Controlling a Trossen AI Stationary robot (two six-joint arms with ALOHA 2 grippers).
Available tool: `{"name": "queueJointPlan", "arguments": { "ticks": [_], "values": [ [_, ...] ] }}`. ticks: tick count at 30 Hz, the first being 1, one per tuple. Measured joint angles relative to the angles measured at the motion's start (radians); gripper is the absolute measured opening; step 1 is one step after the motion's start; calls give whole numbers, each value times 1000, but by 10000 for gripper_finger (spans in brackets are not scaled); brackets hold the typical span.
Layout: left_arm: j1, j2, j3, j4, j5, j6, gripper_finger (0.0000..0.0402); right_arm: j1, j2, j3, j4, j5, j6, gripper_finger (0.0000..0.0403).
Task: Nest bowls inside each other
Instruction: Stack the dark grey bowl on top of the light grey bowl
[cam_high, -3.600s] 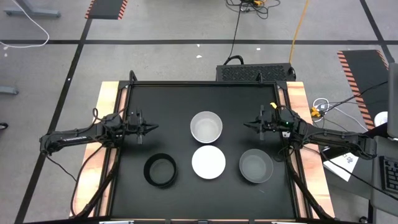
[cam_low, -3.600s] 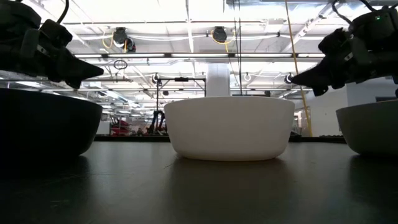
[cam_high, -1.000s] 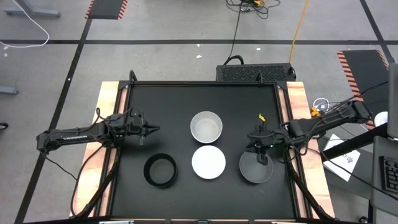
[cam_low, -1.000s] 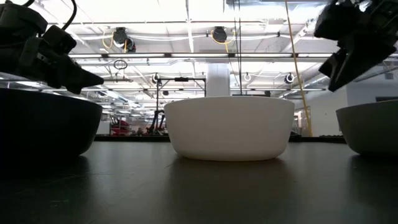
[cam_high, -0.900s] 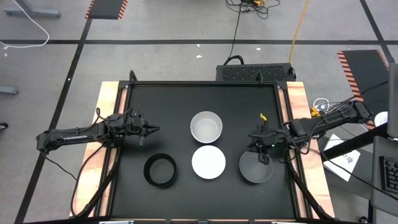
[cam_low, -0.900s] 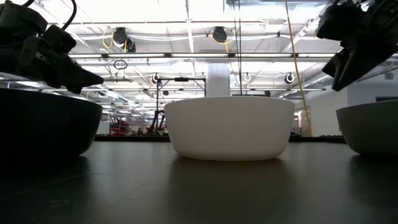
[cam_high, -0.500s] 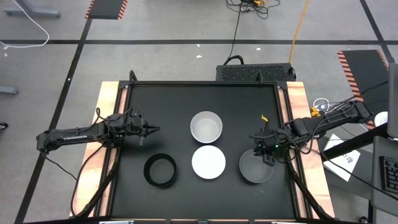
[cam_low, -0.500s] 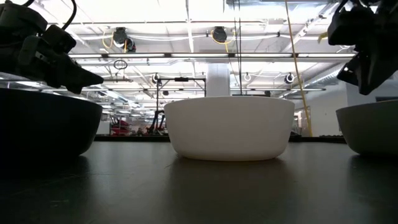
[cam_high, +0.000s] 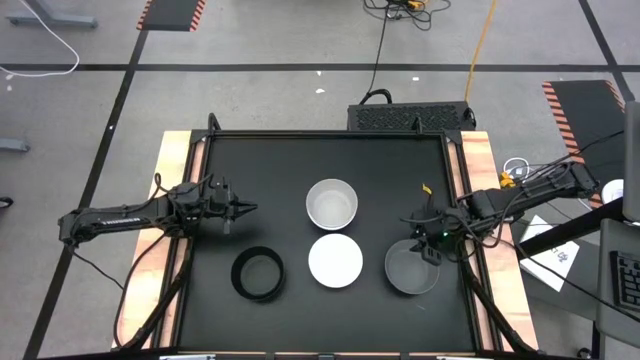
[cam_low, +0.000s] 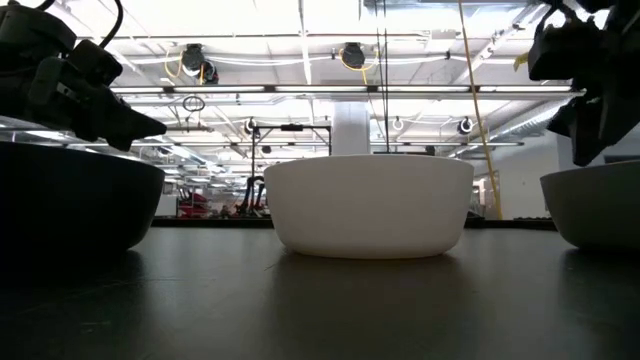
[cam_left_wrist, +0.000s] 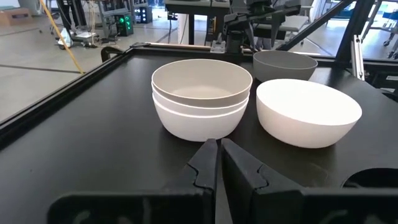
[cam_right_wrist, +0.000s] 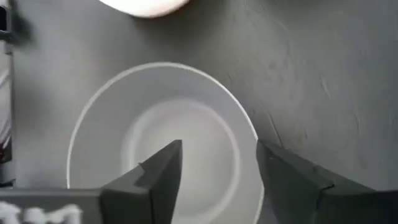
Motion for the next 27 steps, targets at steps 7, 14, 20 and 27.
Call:
{"name": "queueJointPlan", "arguments": {
  "ticks": [7, 14, 20, 27],
  "values": [
    [0, 0, 0, 1, 0, 3, 26, 0, 0, 0, -73, 0, 38, 235],
    [0, 0, 0, 15, 0, 4, 26, 0, 0, 0, -54, -3, 35, 238],
    [0, 0, 0, 23, 0, 4, 26, 0, 0, 0, -52, -5, 33, 238],
    [0, 0, 0, 23, 0, 4, 26, 0, 0, 0, -58, -7, -1, 238]
  ]
}}
